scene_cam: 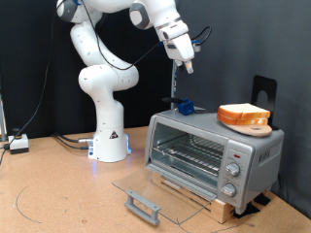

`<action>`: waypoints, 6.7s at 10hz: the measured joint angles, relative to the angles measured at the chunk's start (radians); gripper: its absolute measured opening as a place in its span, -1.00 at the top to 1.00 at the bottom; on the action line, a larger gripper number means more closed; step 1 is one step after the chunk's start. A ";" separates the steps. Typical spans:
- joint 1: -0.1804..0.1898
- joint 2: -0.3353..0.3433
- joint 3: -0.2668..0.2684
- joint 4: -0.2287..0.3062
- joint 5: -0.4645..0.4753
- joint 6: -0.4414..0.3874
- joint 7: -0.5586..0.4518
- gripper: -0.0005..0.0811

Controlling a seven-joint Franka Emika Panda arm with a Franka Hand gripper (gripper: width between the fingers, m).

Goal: Make a piece of toast with the oven

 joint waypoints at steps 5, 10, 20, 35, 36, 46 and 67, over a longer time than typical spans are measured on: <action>0.049 -0.040 -0.094 0.000 0.048 -0.143 -0.113 -0.98; 0.044 -0.087 -0.087 -0.012 0.001 -0.156 -0.115 -0.98; 0.025 -0.077 -0.093 -0.043 -0.028 -0.127 -0.116 -0.98; 0.033 0.152 0.032 -0.118 -0.024 0.079 -0.116 -0.98; 0.037 0.165 0.038 -0.121 -0.017 0.099 -0.116 -0.98; 0.071 0.197 0.055 -0.130 0.032 0.137 -0.132 -0.98; 0.070 0.069 0.015 -0.108 0.106 0.068 -0.176 0.00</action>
